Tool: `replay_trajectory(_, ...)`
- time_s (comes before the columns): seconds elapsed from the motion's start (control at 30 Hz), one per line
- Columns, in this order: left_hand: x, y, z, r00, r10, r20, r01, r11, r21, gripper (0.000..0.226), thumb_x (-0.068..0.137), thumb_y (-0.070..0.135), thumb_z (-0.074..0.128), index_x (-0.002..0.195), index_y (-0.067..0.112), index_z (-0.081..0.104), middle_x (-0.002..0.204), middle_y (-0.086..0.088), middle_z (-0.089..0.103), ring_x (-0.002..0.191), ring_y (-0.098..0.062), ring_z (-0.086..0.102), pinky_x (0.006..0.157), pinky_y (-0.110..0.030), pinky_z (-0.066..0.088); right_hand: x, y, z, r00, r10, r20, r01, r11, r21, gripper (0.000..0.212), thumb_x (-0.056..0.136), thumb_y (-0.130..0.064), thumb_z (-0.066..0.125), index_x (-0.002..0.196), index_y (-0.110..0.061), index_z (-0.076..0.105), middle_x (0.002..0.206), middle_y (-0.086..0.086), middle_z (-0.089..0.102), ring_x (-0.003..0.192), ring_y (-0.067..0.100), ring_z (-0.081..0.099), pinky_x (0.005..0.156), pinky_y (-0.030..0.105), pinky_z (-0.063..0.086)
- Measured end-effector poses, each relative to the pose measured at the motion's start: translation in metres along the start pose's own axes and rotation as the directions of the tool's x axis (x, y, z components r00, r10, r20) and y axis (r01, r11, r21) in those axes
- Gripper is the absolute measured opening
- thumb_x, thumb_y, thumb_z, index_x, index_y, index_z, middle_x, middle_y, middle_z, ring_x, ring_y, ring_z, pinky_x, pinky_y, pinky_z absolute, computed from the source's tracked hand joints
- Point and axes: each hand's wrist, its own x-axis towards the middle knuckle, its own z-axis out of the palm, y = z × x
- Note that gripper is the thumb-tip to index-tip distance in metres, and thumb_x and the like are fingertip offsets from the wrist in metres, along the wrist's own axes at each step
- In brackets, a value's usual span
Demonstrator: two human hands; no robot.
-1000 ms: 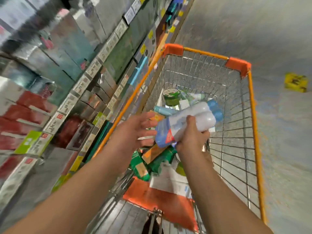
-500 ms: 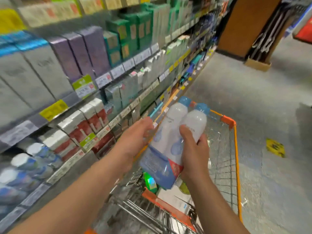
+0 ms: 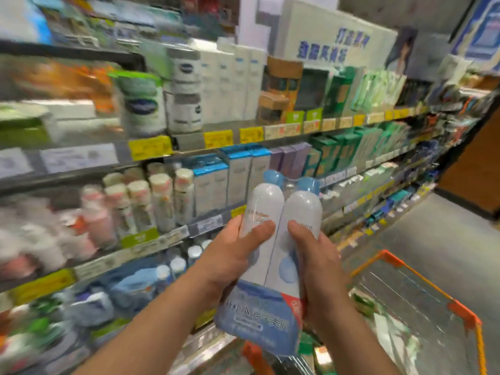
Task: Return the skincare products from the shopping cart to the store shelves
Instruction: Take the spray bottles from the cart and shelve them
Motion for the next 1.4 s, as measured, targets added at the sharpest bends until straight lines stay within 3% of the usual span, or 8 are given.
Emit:
replay_trajectory(0.1,-0.034,0.018,-0.041,0.985,0.092,-0.143,-0.079,0.993,0.093,0.062,0.074,0.043,0.09,0.123,0.017,0.062,0.104,-0.004,0.079,0.091,-0.021,0.077,0.072,-0.033,0.062,-0.009,0.005,0.051,0.988,0.012,0.153,-0.008,1.0,-0.029,0.066,0.072,-0.045,0.079,0.125,-0.007,0.066,0.115,0.024,0.074,0.106,0.049,0.07,0.094,0.071,0.052)
replay_trajectory(0.33,-0.118,0.053,-0.13,0.92,0.241,-0.311,-0.219,0.97,0.104,0.084,0.06,0.047,0.093,0.135,0.041,0.057,0.12,-0.006,0.075,0.105,-0.025,0.075,0.09,-0.048,0.06,-0.047,0.019,0.167,0.901,0.051,0.43,0.001,0.993,-0.12,0.058,0.085,-0.045,0.073,0.13,-0.01,0.063,0.118,0.025,0.072,0.109,0.047,0.07,0.097,0.071,0.05)
replay_trajectory(0.4,-0.146,0.062,-0.154,0.896,0.26,-0.359,-0.234,0.965,0.116,0.093,0.061,0.039,0.096,0.142,0.027,0.051,0.119,-0.007,0.075,0.106,-0.027,0.075,0.092,-0.049,0.059,-0.063,0.023,0.198,0.86,0.073,0.506,0.011,0.987,-0.162,0.06,0.084,-0.05,0.072,0.131,-0.012,0.063,0.119,0.023,0.072,0.111,0.045,0.07,0.099,0.07,0.05)
replay_trajectory(0.57,-0.216,0.085,-0.199,0.803,0.317,-0.506,-0.256,0.948,0.187,0.07,0.062,0.04,0.095,0.119,0.021,0.06,0.103,-0.003,0.079,0.091,-0.018,0.077,0.071,-0.028,0.06,-0.103,0.033,0.267,0.756,0.097,0.648,0.079,0.969,-0.236,0.058,0.085,-0.056,0.065,0.129,-0.017,0.064,0.115,0.013,0.076,0.106,0.032,0.074,0.098,0.058,0.056)
replay_trajectory(0.87,-0.298,0.114,-0.253,0.572,0.432,-0.697,-0.304,0.901,0.309,0.06,0.068,0.049,0.084,0.12,0.028,0.062,0.103,0.007,0.078,0.094,-0.014,0.076,0.082,-0.037,0.061,-0.142,0.033,0.352,0.558,0.198,0.805,0.139,0.935,-0.327,0.07,0.085,-0.075,0.057,0.133,-0.024,0.061,0.121,0.004,0.076,0.11,0.027,0.073,0.099,0.053,0.056)
replay_trajectory(1.1,-0.312,0.132,-0.28,0.403,0.474,-0.783,-0.305,0.876,0.374,0.061,0.069,0.068,0.083,0.116,0.036,0.061,0.1,0.01,0.078,0.091,-0.014,0.076,0.081,-0.046,0.063,-0.136,0.04,0.38,0.36,0.243,0.901,0.283,0.891,-0.354,0.054,0.088,-0.051,0.068,0.133,-0.024,0.059,0.12,-0.001,0.075,0.107,0.02,0.074,0.084,0.035,0.061)
replay_trajectory(1.23,-0.302,0.15,-0.293,0.364,0.509,-0.78,-0.316,0.855,0.411,0.052,0.073,0.061,0.077,0.116,0.037,0.06,0.101,0.011,0.077,0.09,-0.013,0.076,0.078,-0.044,0.064,-0.12,0.042,0.403,0.364,0.2,0.91,0.335,0.883,-0.328,0.068,0.077,-0.061,0.072,0.134,-0.027,0.057,0.121,-0.004,0.075,0.11,0.017,0.073,0.095,0.043,0.059)
replay_trajectory(1.4,-0.278,0.182,-0.315,0.328,0.582,-0.745,-0.274,0.813,0.514,0.061,0.072,0.07,0.07,0.123,0.039,0.057,0.102,0.019,0.075,0.09,-0.002,0.074,0.074,-0.026,0.061,-0.091,0.028,0.443,0.363,0.107,0.926,0.427,0.864,-0.267,0.058,0.07,-0.051,0.083,0.12,-0.029,0.064,0.1,-0.009,0.078,0.084,0.006,0.074,0.066,0.023,0.057)
